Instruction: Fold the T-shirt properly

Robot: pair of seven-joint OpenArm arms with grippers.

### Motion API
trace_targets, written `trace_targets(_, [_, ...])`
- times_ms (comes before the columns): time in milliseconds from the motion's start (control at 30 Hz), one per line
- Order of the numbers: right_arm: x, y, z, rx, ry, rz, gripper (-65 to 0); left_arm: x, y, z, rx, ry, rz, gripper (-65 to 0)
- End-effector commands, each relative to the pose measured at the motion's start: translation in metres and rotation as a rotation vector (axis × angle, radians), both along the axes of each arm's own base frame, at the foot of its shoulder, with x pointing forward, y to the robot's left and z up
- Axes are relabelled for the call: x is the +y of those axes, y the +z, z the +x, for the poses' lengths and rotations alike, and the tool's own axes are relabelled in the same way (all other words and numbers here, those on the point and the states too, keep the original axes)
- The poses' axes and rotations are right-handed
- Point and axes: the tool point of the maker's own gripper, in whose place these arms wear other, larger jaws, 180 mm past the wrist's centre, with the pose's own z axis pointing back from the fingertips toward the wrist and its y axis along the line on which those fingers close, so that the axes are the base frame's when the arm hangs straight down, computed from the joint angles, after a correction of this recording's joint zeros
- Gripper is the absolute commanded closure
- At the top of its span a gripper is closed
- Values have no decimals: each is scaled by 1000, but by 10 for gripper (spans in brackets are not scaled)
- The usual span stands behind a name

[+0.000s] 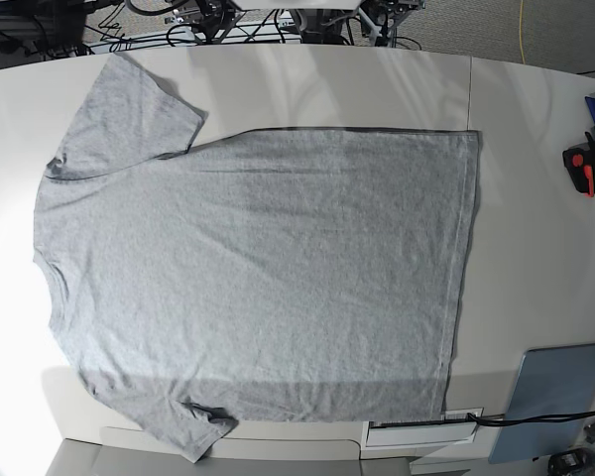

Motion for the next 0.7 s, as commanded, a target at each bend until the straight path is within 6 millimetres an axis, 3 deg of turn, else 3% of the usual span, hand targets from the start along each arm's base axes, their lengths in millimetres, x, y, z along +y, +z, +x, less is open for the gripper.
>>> trace_targets(0, [-2,0,1,-6,0,-5,-115,-4,1,0,-2,-4,-18,-205])
trace_targets(133, [-2,0,0,2,0,-6,-115,-16,5,5,-16,-6,-83,-205])
trace_targets(667, [-2,0,0,1,5,-6,-115,-15,4,6,-13,-23,-75,-205])
